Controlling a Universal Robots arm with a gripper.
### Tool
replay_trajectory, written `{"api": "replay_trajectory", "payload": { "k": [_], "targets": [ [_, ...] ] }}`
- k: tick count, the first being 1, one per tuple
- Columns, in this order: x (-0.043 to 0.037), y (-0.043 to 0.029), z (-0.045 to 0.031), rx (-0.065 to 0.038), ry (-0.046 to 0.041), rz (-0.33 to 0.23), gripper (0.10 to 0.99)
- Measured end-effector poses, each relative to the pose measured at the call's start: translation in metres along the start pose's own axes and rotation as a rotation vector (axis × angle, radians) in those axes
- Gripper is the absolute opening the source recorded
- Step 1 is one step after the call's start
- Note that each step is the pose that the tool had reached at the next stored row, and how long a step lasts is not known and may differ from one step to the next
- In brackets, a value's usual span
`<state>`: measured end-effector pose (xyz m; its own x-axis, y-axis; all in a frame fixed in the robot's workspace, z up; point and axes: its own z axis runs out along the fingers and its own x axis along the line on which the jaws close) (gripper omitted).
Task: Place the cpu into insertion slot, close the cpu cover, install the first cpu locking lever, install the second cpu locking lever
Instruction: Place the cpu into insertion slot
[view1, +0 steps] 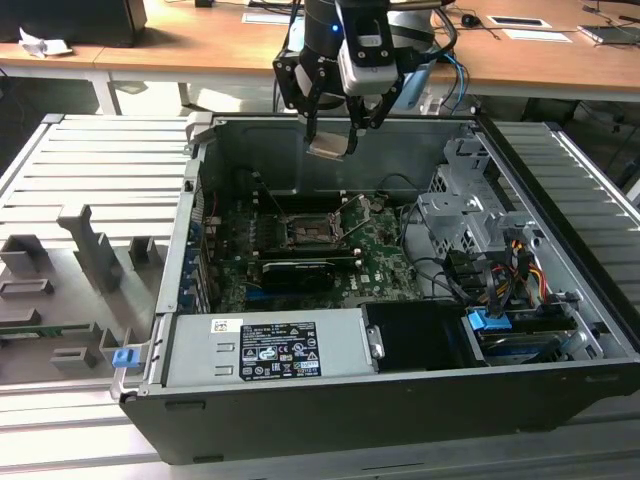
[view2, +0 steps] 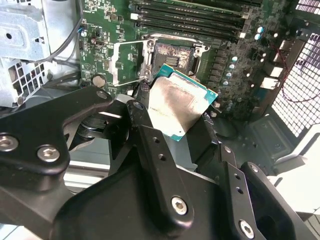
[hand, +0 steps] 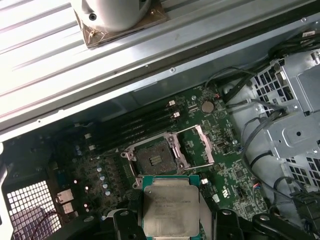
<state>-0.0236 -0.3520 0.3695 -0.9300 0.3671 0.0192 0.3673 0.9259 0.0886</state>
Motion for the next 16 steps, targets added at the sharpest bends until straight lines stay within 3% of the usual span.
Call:
{"api": "replay_trajectory", "payload": {
  "k": [16],
  "targets": [
    [-0.0001, -0.0003, 0.0033, 0.001, -0.0013, 0.011, 0.541]
  ]
}}
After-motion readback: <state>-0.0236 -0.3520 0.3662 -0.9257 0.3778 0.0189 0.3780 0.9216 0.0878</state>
